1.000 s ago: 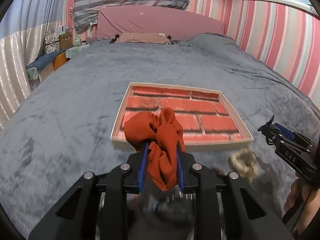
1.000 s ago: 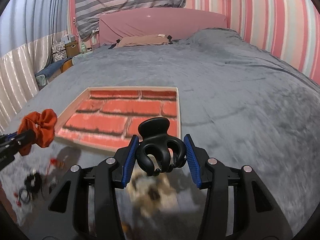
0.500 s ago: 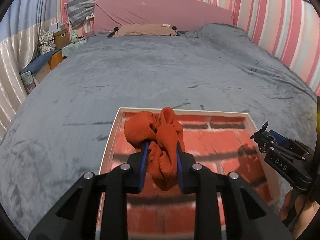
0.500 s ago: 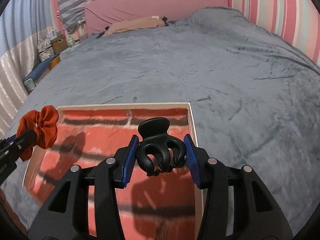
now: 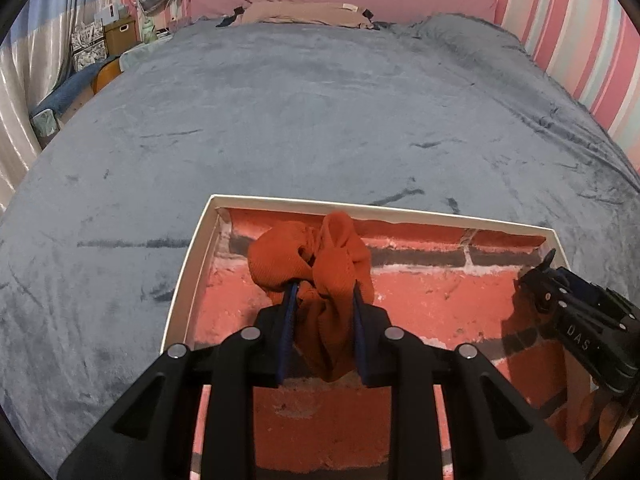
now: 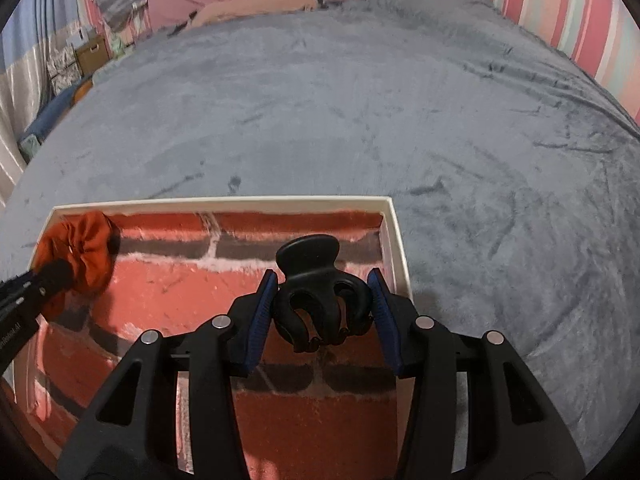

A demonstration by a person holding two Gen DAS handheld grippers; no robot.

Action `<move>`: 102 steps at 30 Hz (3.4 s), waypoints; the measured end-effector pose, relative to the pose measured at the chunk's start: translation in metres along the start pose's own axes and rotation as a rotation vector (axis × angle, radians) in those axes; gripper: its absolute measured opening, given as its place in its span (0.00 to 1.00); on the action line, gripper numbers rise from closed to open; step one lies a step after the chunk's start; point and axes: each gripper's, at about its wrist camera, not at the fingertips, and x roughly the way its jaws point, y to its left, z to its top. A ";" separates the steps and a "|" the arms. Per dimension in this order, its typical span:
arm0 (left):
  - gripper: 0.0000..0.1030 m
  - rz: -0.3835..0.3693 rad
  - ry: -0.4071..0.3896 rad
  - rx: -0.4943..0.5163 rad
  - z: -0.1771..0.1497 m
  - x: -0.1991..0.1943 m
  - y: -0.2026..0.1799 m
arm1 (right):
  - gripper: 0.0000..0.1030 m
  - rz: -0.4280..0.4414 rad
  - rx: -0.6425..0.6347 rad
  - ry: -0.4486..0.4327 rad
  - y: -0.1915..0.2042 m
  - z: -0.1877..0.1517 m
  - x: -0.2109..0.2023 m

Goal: Organize jewelry
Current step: 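Open both tools to drop the scrunchie and claw clip into the tray, then move both tools back toward the remaining jewelry on the bed, then grasp the white-strap watch with the left tool while the right tool grasps the wooden bead bracelet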

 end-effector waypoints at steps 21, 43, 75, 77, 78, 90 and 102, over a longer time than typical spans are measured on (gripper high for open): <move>0.44 0.085 -0.026 0.045 -0.004 -0.009 -0.003 | 0.64 0.031 -0.048 -0.034 0.006 -0.004 -0.020; 0.65 0.069 -0.257 0.033 -0.102 -0.223 0.023 | 0.69 0.079 -0.035 -0.241 -0.032 -0.105 -0.194; 0.69 -0.011 -0.141 -0.038 -0.298 -0.236 0.018 | 0.70 0.066 -0.080 -0.170 -0.036 -0.305 -0.213; 0.80 0.000 -0.137 -0.038 -0.301 -0.233 0.018 | 0.70 0.069 -0.083 -0.164 -0.035 -0.306 -0.210; 0.83 0.006 -0.142 -0.041 -0.301 -0.233 0.018 | 0.70 0.070 -0.084 -0.164 -0.034 -0.307 -0.208; 0.83 -0.031 -0.104 -0.011 -0.305 -0.217 0.005 | 0.71 0.074 -0.098 -0.144 -0.032 -0.308 -0.199; 0.83 -0.090 -0.020 0.006 -0.298 -0.191 -0.003 | 0.71 0.078 -0.111 -0.117 -0.027 -0.305 -0.189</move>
